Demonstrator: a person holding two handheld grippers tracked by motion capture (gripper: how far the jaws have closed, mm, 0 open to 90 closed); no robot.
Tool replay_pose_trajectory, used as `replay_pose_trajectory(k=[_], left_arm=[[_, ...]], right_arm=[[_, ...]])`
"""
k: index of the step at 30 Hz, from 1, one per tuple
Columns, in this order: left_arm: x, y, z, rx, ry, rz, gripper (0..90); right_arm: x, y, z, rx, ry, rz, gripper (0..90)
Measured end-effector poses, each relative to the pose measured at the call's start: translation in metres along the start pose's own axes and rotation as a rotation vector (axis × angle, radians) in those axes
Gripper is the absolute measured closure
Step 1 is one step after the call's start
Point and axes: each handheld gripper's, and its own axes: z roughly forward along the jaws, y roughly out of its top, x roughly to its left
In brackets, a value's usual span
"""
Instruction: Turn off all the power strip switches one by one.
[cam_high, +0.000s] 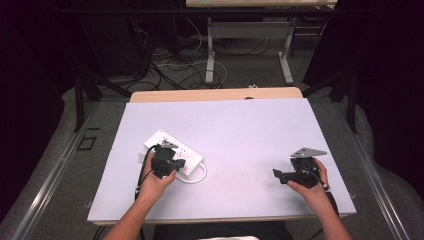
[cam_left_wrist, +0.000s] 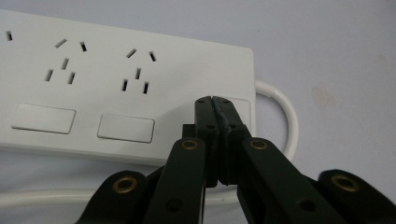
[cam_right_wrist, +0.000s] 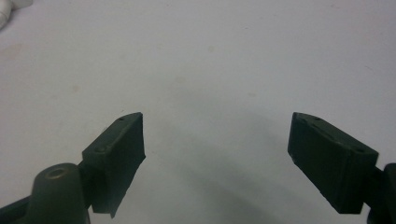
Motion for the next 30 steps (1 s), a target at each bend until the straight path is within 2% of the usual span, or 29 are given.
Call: replay_pose_trajectory(k=[4,10,17,19,23,25,30], left_arm=[[-0.003,0.000,0.002,-0.003,-0.004,-0.014,90.0],[-0.005,0.003,0.005,0.001,-0.009,0.010,90.0],[-0.009,0.004,0.009,0.009,-0.009,0.010,90.0],[-0.008,0.005,0.010,0.010,-0.006,0.029,90.0],[-0.009,0.005,0.010,0.015,-0.008,0.025,90.0],[-0.013,0.005,0.011,0.024,0.014,0.049,90.0],[-0.018,0.004,0.013,0.032,0.044,0.068,90.0]], right_arm=[[0.000,0.000,0.000,-0.003,0.000,0.002,18.6],[0.000,0.000,0.000,0.003,0.001,0.001,18.6],[0.000,0.000,0.000,0.002,0.005,0.002,18.6],[0.000,0.000,0.000,0.002,0.006,0.003,18.6],[0.000,0.000,0.000,0.001,0.007,0.003,18.6],[0.000,0.000,0.000,0.002,0.007,0.002,18.6],[0.001,0.000,0.000,0.000,0.006,-0.003,18.6]])
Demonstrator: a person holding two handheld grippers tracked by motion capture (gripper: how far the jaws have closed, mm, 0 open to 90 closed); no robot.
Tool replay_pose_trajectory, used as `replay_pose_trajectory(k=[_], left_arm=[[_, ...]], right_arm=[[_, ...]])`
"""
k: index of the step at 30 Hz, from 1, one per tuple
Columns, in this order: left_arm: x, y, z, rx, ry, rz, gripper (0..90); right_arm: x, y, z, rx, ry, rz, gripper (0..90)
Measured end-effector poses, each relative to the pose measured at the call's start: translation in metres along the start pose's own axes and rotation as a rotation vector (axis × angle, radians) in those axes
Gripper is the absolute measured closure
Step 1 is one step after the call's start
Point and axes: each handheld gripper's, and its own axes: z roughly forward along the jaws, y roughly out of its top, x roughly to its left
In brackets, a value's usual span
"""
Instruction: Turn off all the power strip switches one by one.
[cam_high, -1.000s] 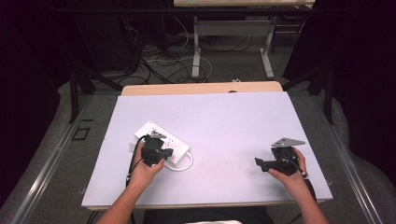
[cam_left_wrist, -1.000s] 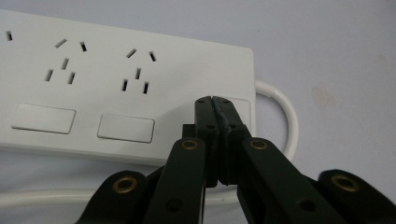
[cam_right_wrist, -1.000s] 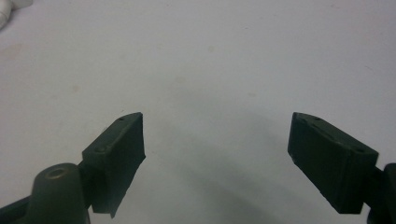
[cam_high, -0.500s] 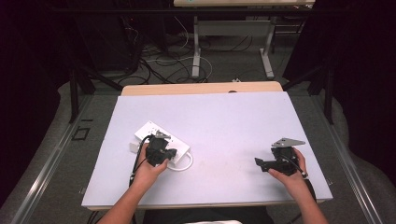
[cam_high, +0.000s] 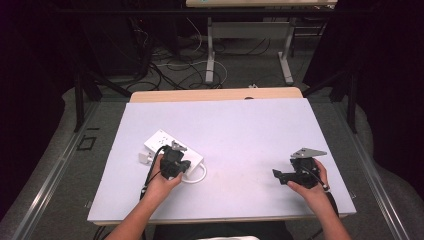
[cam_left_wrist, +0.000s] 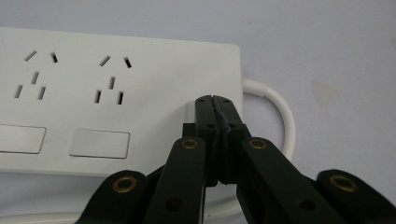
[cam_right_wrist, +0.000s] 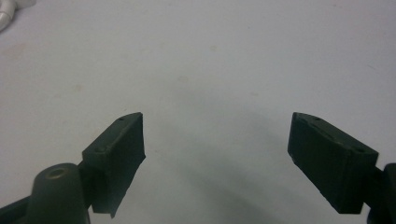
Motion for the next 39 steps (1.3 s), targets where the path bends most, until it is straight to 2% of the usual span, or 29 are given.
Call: replay_pose_trajectory(k=[3,5,9,19,22,23,24,25,29,33,34,35,36,39], left_arm=[[0.002,-0.001,0.000,-0.012,-0.006,-0.024,90.0],[0.003,-0.001,-0.003,-0.024,-0.010,-0.024,90.0],[0.006,0.000,-0.004,-0.021,-0.016,-0.051,90.0],[0.009,0.001,-0.008,-0.033,-0.017,-0.063,90.0],[0.014,0.002,-0.012,-0.040,-0.011,-0.068,90.0],[0.014,0.002,-0.012,-0.048,-0.014,-0.083,90.0],[0.016,0.002,-0.013,-0.048,-0.011,-0.076,90.0],[0.017,0.002,-0.014,-0.049,-0.011,-0.093,90.0],[0.020,0.002,-0.018,-0.050,-0.010,-0.106,90.0],[0.021,0.003,-0.019,-0.050,-0.008,-0.095,90.0],[0.022,0.004,-0.021,-0.032,-0.010,-0.101,90.0],[0.023,0.004,-0.021,-0.039,-0.001,-0.108,90.0],[0.024,0.006,-0.023,-0.027,-0.009,-0.108,90.0],[0.029,0.009,-0.025,-0.041,0.002,-0.120,90.0]], right_arm=[[0.000,0.000,-0.001,-0.003,-0.002,0.010,18.6],[-0.001,0.000,-0.002,-0.006,-0.005,0.009,18.6],[-0.002,0.000,-0.002,-0.009,-0.011,0.014,18.6],[-0.001,0.000,-0.001,-0.006,-0.007,0.010,18.6],[-0.001,0.000,-0.001,-0.006,-0.009,0.012,18.6],[-0.001,0.000,-0.001,-0.006,-0.010,0.008,18.6],[-0.001,0.000,-0.001,-0.008,-0.006,0.012,18.6],[-0.001,0.000,-0.002,-0.007,-0.009,0.012,18.6],[0.000,0.000,-0.001,-0.008,-0.009,0.021,18.6],[0.001,0.000,-0.001,-0.006,-0.009,0.020,18.6],[0.001,0.000,-0.001,-0.007,-0.003,0.022,18.6],[0.001,0.000,-0.001,-0.009,-0.002,0.022,18.6],[0.000,0.000,-0.001,-0.010,-0.003,0.019,18.6],[-0.001,0.000,-0.002,-0.010,-0.005,0.017,18.6]])
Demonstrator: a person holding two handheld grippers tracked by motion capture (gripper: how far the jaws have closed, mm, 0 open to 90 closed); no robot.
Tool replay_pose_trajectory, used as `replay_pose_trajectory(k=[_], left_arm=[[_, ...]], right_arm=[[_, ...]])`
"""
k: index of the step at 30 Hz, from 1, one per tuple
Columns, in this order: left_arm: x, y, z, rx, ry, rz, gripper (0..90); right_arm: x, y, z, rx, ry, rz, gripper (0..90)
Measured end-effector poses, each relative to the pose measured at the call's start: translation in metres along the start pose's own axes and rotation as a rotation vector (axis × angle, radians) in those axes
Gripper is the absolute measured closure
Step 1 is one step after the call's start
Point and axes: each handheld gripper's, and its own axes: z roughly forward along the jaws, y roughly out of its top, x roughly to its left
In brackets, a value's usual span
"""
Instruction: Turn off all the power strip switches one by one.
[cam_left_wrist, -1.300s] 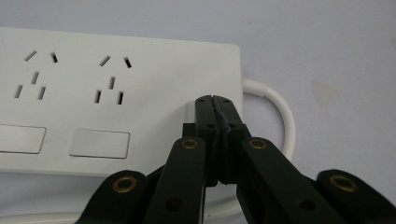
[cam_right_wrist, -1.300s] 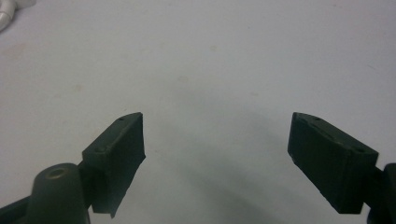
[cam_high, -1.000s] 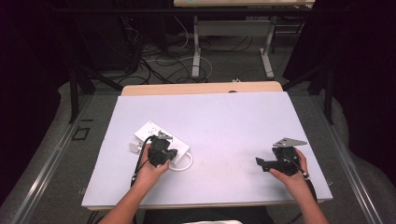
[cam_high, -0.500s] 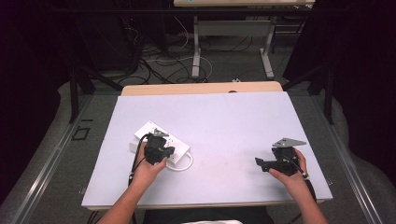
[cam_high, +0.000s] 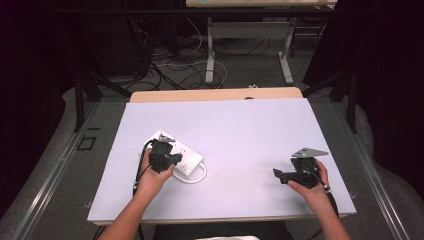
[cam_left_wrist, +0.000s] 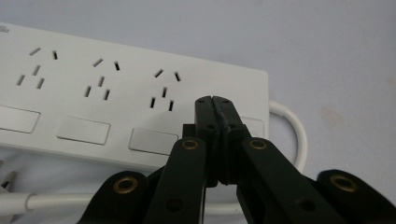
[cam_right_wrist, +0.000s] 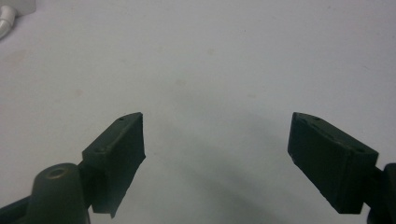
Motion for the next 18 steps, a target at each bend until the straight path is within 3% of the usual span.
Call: replay_pose_trajectory(k=[6,7,18], left_arm=[[0.011,0.005,-0.001,-0.008,-0.006,-0.030,90.0],[0.014,0.005,-0.001,-0.013,-0.007,-0.054,90.0],[0.024,0.003,0.001,0.005,0.020,-0.073,90.0]], right_arm=[[0.001,0.000,0.001,-0.001,0.002,0.001,18.6],[0.001,0.000,0.001,0.002,0.003,0.002,18.6],[0.001,0.000,0.001,0.003,0.004,0.007,18.6]])
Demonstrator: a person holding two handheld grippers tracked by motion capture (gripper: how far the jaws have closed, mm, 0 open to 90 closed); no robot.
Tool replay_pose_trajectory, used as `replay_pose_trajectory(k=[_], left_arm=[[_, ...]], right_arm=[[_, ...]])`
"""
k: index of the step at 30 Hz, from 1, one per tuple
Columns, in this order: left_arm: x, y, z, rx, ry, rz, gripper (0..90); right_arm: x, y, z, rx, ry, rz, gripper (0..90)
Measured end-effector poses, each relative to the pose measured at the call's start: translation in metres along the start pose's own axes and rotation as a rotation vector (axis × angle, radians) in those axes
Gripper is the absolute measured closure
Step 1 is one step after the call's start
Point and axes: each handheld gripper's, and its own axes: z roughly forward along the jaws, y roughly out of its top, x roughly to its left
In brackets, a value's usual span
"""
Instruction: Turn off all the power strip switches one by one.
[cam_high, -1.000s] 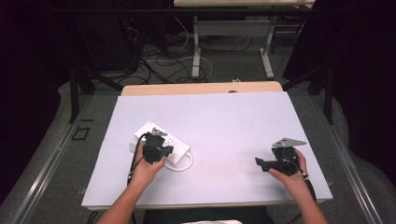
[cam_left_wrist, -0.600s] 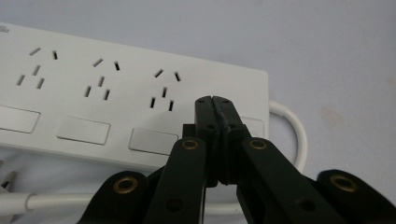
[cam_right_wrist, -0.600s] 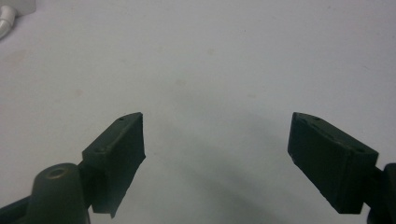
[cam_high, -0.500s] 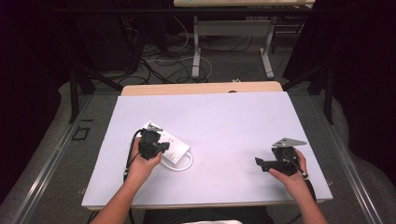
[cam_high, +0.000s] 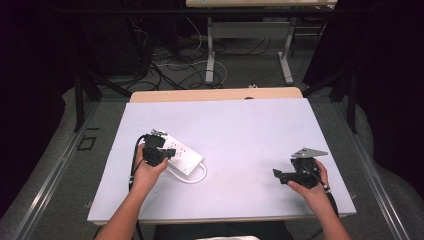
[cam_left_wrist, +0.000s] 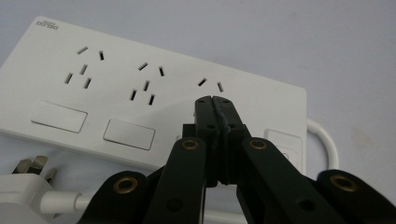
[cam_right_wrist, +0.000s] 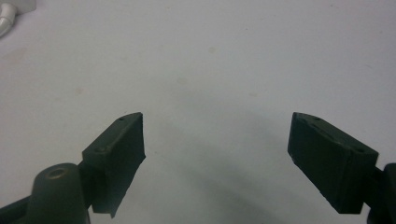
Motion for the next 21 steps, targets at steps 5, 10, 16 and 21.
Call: replay_pose_trajectory(k=[5,10,16,21], left_arm=[[0.006,-0.003,0.004,0.004,0.011,-0.029,90.0],[0.009,-0.003,0.005,0.019,0.015,-0.034,90.0],[0.013,-0.005,0.008,0.025,0.016,-0.038,90.0],[0.015,-0.006,0.009,0.033,0.018,-0.043,90.0]], right_arm=[[0.000,0.000,0.000,-0.002,0.001,-0.003,18.6],[0.000,0.000,0.000,-0.001,0.002,-0.004,18.6],[0.000,0.000,0.001,0.003,0.001,-0.009,18.6],[0.000,0.000,0.000,0.002,0.001,-0.001,18.6]])
